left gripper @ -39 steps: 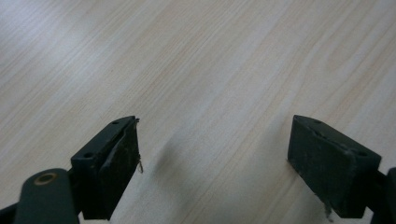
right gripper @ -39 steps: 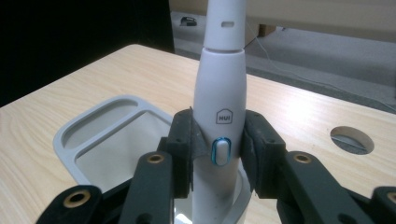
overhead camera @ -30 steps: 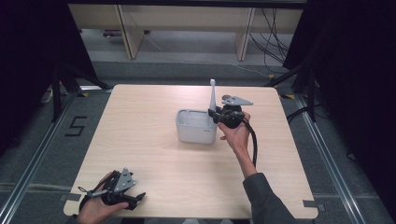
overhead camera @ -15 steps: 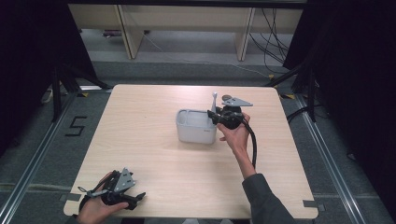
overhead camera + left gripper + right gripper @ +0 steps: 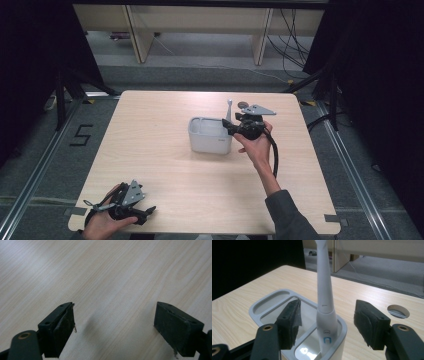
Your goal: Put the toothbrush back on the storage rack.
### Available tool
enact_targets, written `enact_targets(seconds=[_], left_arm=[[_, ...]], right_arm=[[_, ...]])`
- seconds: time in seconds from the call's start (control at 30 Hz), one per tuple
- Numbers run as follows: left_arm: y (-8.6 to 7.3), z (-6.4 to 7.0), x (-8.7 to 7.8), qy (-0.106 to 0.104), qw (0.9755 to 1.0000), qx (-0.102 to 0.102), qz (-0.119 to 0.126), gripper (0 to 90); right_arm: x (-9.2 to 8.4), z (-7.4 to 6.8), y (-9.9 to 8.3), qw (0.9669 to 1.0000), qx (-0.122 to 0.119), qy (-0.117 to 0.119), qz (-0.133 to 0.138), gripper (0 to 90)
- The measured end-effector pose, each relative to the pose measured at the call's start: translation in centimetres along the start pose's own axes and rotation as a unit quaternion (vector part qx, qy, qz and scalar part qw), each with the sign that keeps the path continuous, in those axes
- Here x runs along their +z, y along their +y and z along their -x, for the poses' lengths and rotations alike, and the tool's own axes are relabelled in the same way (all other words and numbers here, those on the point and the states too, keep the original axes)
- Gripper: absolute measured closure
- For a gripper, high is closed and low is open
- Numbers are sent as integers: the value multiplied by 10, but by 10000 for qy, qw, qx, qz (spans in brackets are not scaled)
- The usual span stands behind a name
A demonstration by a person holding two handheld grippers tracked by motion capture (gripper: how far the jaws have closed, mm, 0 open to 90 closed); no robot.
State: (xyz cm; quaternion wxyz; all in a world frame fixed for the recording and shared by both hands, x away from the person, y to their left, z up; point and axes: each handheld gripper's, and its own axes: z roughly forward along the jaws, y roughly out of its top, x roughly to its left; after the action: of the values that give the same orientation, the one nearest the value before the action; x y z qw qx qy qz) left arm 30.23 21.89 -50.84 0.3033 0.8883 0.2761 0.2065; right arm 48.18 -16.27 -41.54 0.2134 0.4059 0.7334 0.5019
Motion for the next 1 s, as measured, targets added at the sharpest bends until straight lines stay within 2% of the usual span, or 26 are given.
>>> enact_targets(seconds=[0.03,0.1,0.13,0.27,0.3,0.33,0.37,0.43,0.47,0.53,0.63,0.67,0.8,0.87,0.9,0.93,1.0], left_arm=[[0,0,0,-2,10000,7,2,162],[0,0,0,-5,10000,1,1,162],[0,0,0,-2,10000,-1,-1,162],[0,0,0,-4,10000,4,-1,162],[0,0,0,-3,10000,3,-5,162],[0,0,0,2,10000,1,-2,162],[0,0,0,4,10000,9,-1,162],[0,0,0,0,10000,5,-4,162],[0,0,0,-9,10000,14,-14,161],[0,0,0,2,10000,13,-10,162],[0,0,0,-9,10000,3,-12,162],[0,0,0,-6,10000,8,-14,162],[0,0,0,0,10000,1,-3,162],[0,0,0,8,10000,4,3,162],[0,0,0,3,10000,-2,5,162],[0,0,0,-1,10000,-6,2,162],[0,0,0,5,10000,-5,4,162]], right_arm=[[-2,0,0,10000,80,45,-3,384],[-6,1,-1,10000,-11,-25,25,378],[-8,1,-2,10000,61,38,32,378],[-16,2,-5,9999,133,27,11,375],[-17,4,-5,10000,50,29,48,375],[-19,4,-6,10000,64,36,37,375],[-21,3,-6,9998,163,45,63,375],[-24,4,-7,9998,146,41,101,375],[-25,6,-7,9999,31,21,108,375],[-28,4,-8,9998,164,87,84,375],[-31,4,-10,9998,149,71,70,375],[-31,3,-11,9997,171,135,93,375],[-33,4,-11,9999,54,66,100,375],[-33,2,-11,9997,155,151,61,374],[-34,1,-12,9998,159,74,120,374],[-35,2,-12,9998,140,138,71,374],[-37,3,-14,9998,158,119,43,374]])
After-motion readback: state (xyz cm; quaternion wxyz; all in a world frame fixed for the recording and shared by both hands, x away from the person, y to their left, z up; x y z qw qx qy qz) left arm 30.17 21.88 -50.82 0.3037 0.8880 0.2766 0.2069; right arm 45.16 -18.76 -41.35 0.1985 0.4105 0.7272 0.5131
